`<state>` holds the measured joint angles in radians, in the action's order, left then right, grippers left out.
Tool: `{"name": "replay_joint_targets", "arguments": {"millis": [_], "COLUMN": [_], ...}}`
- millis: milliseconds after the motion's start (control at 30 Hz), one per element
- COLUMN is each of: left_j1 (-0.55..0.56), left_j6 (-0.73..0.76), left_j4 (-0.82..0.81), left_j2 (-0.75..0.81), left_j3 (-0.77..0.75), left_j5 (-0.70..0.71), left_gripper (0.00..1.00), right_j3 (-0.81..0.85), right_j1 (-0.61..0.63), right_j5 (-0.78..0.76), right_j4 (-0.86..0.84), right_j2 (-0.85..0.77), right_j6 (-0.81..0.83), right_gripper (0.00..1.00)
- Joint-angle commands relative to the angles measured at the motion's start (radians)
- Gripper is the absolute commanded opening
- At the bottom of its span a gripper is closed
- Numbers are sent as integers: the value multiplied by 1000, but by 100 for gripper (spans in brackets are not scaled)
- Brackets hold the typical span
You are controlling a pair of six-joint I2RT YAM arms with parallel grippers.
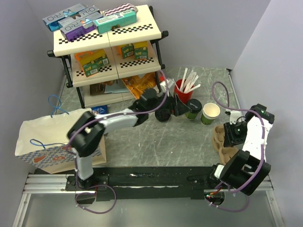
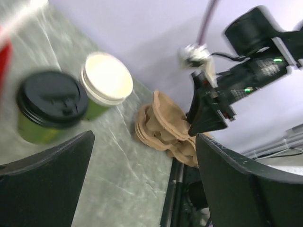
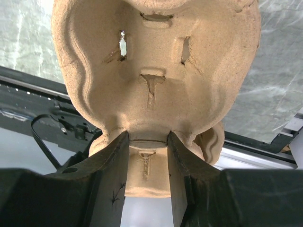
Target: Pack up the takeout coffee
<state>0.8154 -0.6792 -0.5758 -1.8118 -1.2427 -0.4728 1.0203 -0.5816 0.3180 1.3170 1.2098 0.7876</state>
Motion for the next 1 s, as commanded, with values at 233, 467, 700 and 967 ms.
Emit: {"name": "replay_joint_targets", "arguments": {"millis": [233, 467, 700, 967], "left_j1": [137, 220, 272, 318], "left_j6": [-394, -476, -503, -468], "left_j4": [-331, -453, -507, -483], "left_j2": [-256, -356, -434, -488], "left_j3": [-57, -72, -110, -165], "left_j5": [17, 5, -12, -6], "left_gripper": [87, 93, 92, 92], "right_j3": [-2, 26, 52, 26], "right_j1": [-6, -6, -4, -4], "right_j5": [23, -11, 18, 7], "right_j4": [5, 8, 34, 37], "right_j2": [-84, -84, -81, -107], "right_j6": [-97, -122, -137, -125], "right_gripper": [0, 0, 0, 0]}}
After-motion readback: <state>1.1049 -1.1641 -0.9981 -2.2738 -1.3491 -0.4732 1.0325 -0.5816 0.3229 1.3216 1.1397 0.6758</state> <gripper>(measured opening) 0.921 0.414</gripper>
